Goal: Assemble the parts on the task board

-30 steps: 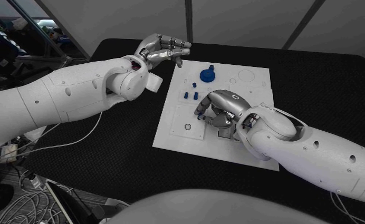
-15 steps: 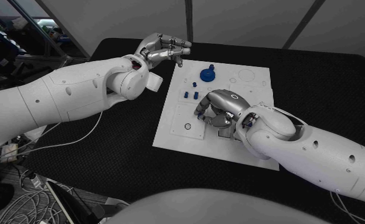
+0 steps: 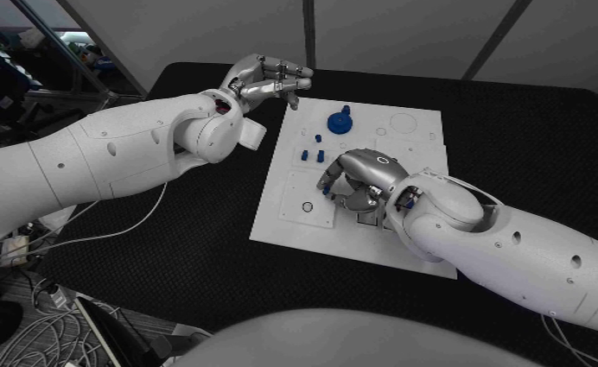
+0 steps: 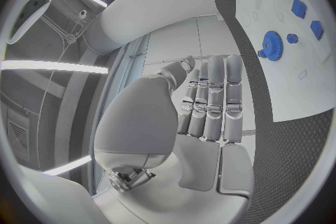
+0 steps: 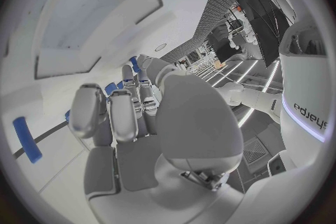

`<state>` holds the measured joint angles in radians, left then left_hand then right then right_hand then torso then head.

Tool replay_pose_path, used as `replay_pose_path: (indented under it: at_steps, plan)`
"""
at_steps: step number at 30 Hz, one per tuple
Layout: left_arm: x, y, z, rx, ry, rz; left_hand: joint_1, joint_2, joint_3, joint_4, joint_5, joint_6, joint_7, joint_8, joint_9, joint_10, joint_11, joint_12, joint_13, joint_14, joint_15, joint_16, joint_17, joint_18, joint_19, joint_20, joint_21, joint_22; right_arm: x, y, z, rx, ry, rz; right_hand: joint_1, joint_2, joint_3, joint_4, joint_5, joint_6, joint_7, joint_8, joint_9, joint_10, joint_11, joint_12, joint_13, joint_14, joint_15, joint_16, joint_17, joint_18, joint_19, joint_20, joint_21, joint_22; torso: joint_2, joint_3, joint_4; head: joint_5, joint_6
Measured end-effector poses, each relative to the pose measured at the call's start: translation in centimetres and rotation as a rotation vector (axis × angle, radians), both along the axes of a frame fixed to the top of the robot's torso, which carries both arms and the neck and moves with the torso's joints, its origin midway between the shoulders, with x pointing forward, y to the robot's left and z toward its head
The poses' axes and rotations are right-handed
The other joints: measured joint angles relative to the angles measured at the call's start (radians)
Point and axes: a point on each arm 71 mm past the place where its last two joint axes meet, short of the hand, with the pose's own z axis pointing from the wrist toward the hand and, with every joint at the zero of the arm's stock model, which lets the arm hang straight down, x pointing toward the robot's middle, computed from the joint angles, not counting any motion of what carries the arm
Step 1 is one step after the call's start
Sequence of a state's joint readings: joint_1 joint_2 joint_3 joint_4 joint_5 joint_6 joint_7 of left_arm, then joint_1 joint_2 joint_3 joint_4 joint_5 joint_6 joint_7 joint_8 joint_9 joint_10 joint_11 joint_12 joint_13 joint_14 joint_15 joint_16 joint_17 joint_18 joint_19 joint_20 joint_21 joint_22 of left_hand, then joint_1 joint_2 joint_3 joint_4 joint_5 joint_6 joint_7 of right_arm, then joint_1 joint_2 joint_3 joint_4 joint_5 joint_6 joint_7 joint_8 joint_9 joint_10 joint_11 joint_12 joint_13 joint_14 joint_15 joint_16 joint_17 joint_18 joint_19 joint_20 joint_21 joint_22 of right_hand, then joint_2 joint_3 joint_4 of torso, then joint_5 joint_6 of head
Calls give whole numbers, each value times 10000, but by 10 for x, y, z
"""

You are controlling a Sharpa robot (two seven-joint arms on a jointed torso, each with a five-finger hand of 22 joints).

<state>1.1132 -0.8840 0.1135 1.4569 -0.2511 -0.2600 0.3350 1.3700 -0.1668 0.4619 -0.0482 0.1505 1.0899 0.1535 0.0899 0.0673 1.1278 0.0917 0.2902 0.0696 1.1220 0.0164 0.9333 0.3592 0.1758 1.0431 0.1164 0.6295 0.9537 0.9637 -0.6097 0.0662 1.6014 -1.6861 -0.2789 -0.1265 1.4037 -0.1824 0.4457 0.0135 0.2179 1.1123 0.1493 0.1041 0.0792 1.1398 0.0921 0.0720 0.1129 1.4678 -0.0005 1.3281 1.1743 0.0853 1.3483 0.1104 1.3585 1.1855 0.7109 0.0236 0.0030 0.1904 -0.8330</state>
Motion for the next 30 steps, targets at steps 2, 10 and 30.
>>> replay_pose_path:
  at_steps: [2, 10, 30]
  plan:
    - [0, 0, 0, 2, 3, 1, -2, 2, 0, 0, 0, -10, 11, 0, 0, 0, 0, 0, 0, 0, 0, 0, -3, 0, 0, 0, 0, -2, 0, 0, 0, -13, -11, -11, -44, -44, -25, -26, 0, -74, 67, -80, -22, -204, 42, 0, -43, -31, 46, -140, -183, 0, -167, 18, -156, -248, 0, 0, 0, 0, 0]
    - [0, 0, 0, 6, 20, -1, -42, 42, 0, 0, 0, -38, 37, 0, 0, 0, 0, 0, 0, 0, 0, 0, -18, 0, 0, 0, 0, -13, 0, -2, 0, 8, -89, -105, -44, -44, -261, -154, 0, -581, 195, -354, -103, -1029, 257, 0, -254, -110, 268, -788, -1158, 165, -693, 163, -741, -1132, 0, 0, 1, -12, 19]
    - [1, 4, -2, 53, 86, 26, -40, 40, 0, 0, 0, -37, 37, 0, 0, -29, 29, 0, 1, 0, 0, 0, -22, 0, 0, 0, 0, -11, -7, -32, 37, 824, -674, -465, -213, 49, -410, -82, 96, -688, 161, -354, -101, -954, 124, 545, -270, -117, 199, -727, -1094, 162, -564, 127, -663, -916, -12, 12, -45, -351, 310]
